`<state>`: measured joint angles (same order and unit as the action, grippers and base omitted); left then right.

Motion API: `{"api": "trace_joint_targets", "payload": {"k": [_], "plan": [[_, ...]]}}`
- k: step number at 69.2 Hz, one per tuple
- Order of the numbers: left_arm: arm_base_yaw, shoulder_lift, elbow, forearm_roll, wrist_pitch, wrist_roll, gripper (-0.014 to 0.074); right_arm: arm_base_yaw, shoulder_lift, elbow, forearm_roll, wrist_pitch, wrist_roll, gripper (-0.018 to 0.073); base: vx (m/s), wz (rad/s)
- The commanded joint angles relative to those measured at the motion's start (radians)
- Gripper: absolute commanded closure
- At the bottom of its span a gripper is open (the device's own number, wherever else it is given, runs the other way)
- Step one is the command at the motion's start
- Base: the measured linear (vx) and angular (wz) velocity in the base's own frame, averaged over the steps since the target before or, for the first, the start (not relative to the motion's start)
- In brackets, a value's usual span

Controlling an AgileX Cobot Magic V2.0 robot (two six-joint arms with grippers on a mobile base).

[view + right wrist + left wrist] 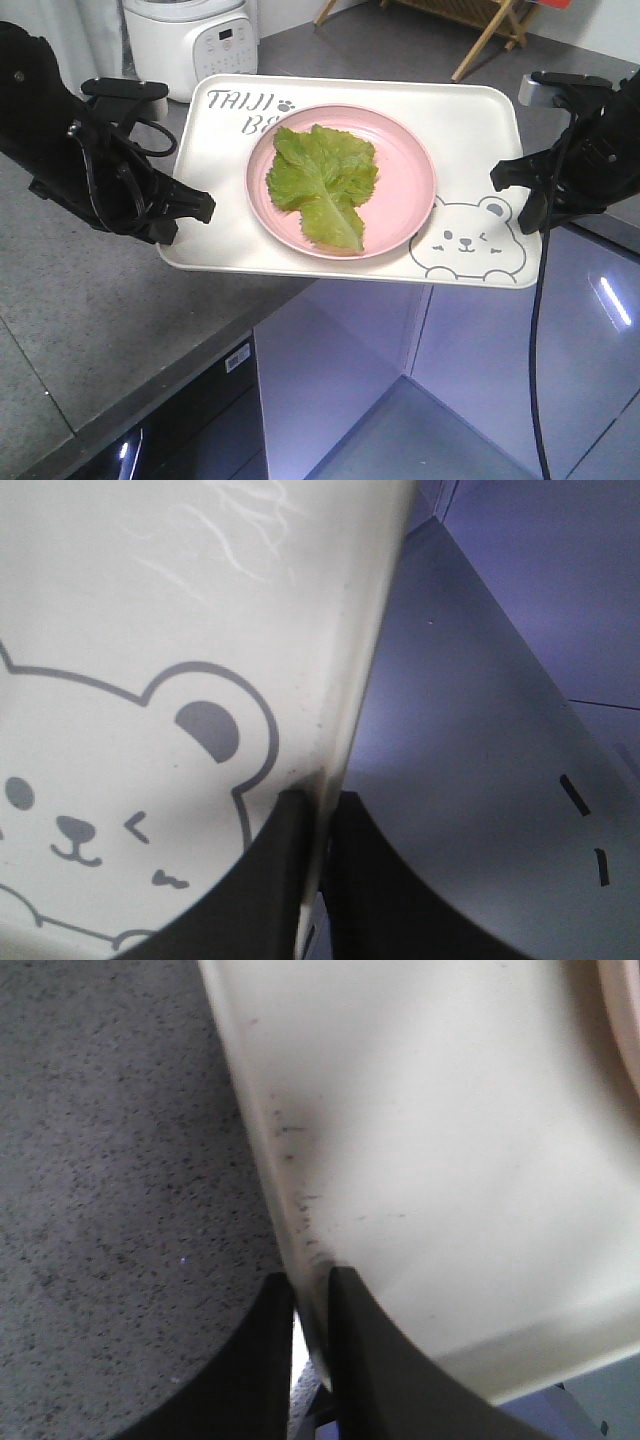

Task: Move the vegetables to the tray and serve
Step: 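Turn the base away from the counter while holding the tray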

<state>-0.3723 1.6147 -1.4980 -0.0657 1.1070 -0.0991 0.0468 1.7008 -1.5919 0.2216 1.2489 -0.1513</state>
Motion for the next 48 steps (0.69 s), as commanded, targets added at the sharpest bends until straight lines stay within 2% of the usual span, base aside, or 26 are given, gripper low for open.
{"api": "trace_joint_targets", "payload": {"k": [1, 48], "plan": [[-0.014, -0.049, -0.033, -0.09, -0.091, 0.027, 0.0603, 0.011, -0.051, -0.027, 0.087, -0.015, -0.029, 0.0565, -0.03, -0.28], [-0.014, -0.049, -0.033, -0.09, -0.091, 0.027, 0.0603, 0.011, -0.051, -0.027, 0.087, -0.015, -0.029, 0.0565, -0.04, -0.3]]}}
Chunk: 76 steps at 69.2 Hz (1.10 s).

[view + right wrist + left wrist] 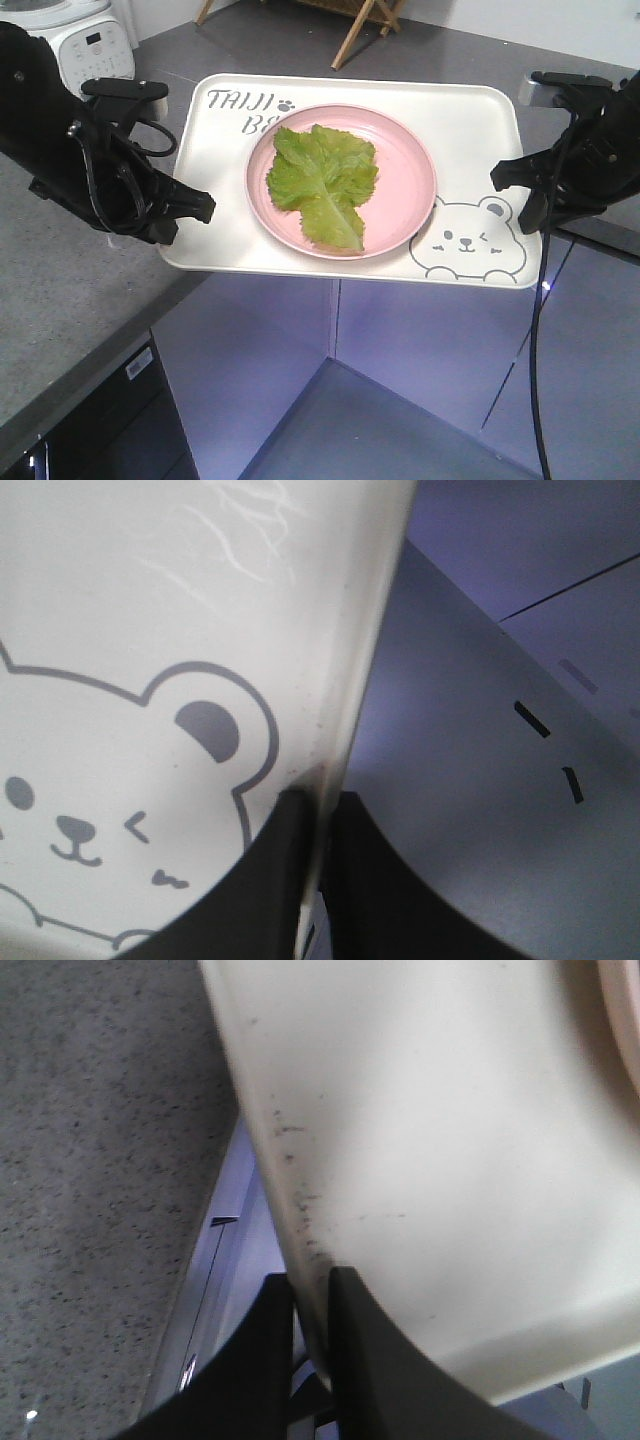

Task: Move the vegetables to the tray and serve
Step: 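Turn the base away from the counter while holding the tray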

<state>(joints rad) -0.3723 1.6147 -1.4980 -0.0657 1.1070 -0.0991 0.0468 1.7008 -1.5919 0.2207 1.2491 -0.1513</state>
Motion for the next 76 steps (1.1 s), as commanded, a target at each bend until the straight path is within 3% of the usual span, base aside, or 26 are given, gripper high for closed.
{"api": "trace_joint_targets", "payload": {"k": [1, 76], "plan": [[-0.014, -0.049, -0.033, -0.09, -0.091, 0.027, 0.0603, 0.011, -0.051, -0.027, 0.088, -0.016, -0.029, 0.0565, -0.04, -0.28], [-0.014, -0.049, -0.033, -0.09, -0.091, 0.027, 0.0603, 0.011, -0.051, -0.027, 0.088, -0.016, -0.029, 0.0565, -0.04, -0.29]]}}
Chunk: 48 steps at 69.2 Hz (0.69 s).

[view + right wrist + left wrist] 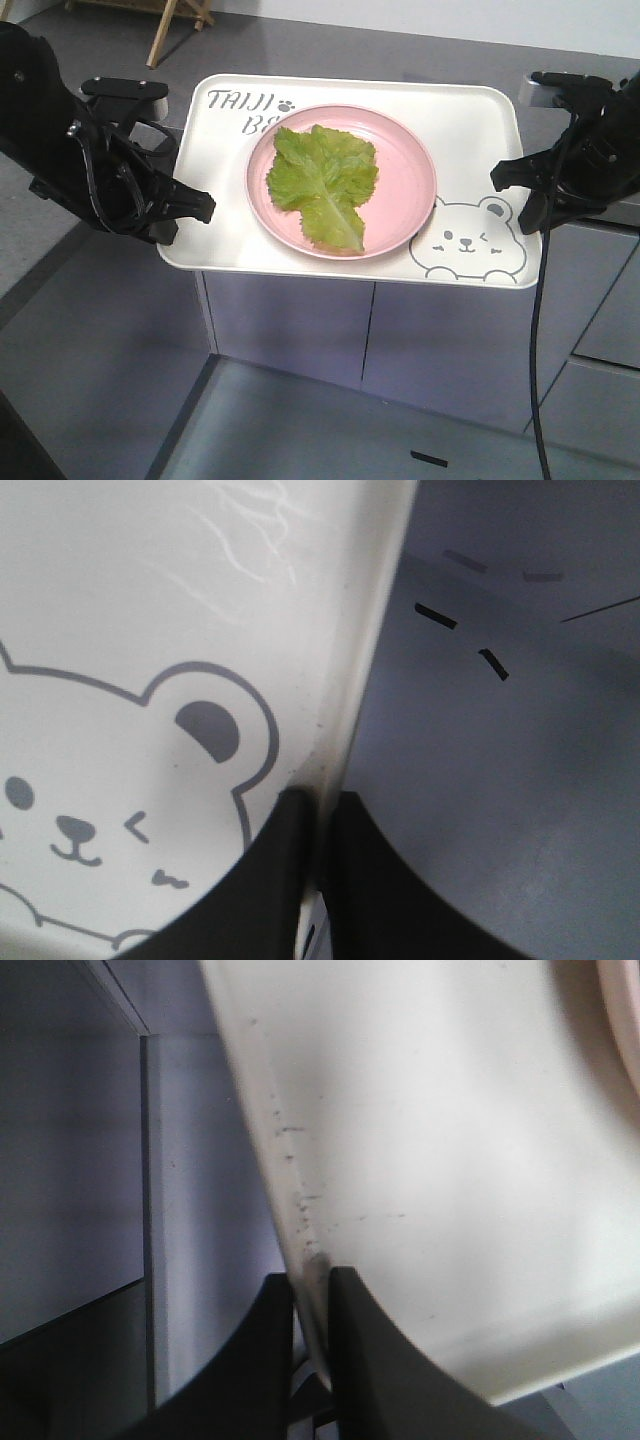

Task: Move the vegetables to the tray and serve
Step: 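Turn the base away from the counter while holding the tray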

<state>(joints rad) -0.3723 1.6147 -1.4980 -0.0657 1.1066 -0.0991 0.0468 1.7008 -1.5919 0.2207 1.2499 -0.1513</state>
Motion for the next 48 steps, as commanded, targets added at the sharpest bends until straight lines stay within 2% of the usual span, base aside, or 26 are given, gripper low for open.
{"api": "trace_joint_targets", "payload": {"k": [1, 48], "plan": [[-0.014, -0.049, -0.033, -0.09, -0.091, 0.027, 0.0603, 0.011, -0.051, -0.027, 0.088, -0.017, -0.029, 0.0565, -0.05, -0.26], [-0.014, -0.049, -0.033, -0.09, -0.091, 0.027, 0.0603, 0.011, -0.051, -0.027, 0.088, -0.017, -0.029, 0.0565, -0.06, -0.23]]}}
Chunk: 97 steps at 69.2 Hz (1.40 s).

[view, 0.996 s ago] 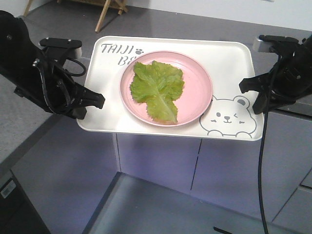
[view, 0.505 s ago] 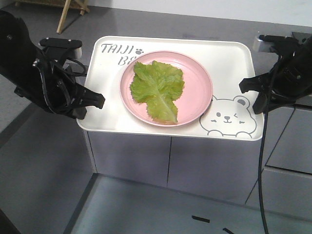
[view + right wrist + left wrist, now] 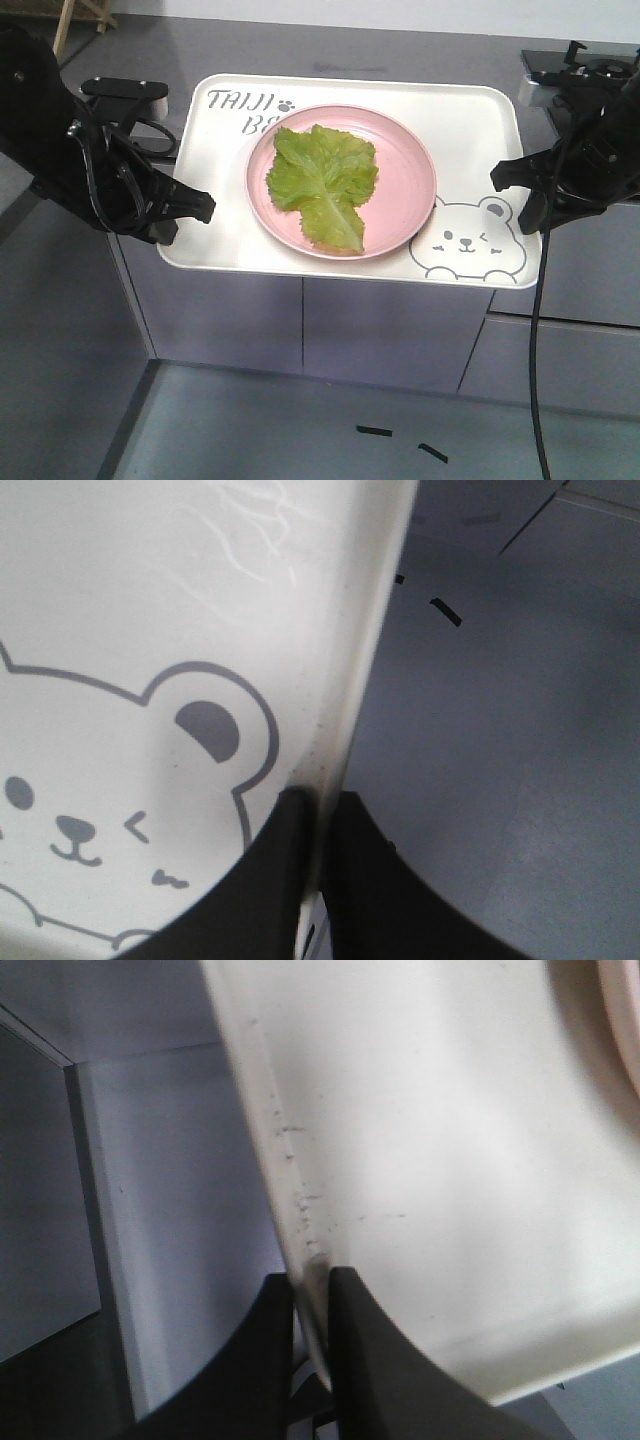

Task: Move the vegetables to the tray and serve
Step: 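Turn the base away from the counter while holding the tray, then drive the base toward another counter carrying the tray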

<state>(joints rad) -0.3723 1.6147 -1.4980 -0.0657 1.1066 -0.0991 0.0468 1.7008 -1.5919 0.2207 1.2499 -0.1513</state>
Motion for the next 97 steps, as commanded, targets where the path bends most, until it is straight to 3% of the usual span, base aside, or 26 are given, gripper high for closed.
{"api": "trace_joint_targets", "payload": {"k": [1, 97], "plan": [[-0.014, -0.049, -0.033, -0.09, -0.091, 0.027, 0.0603, 0.011, -0.051, -0.027, 0.088, -0.017, -0.029, 0.0565, -0.06, -0.21], [-0.014, -0.049, -0.033, -0.09, -0.091, 0.027, 0.0603, 0.011, -0.051, -0.027, 0.088, -0.016, -0.029, 0.0565, -0.01, -0.08]]}}
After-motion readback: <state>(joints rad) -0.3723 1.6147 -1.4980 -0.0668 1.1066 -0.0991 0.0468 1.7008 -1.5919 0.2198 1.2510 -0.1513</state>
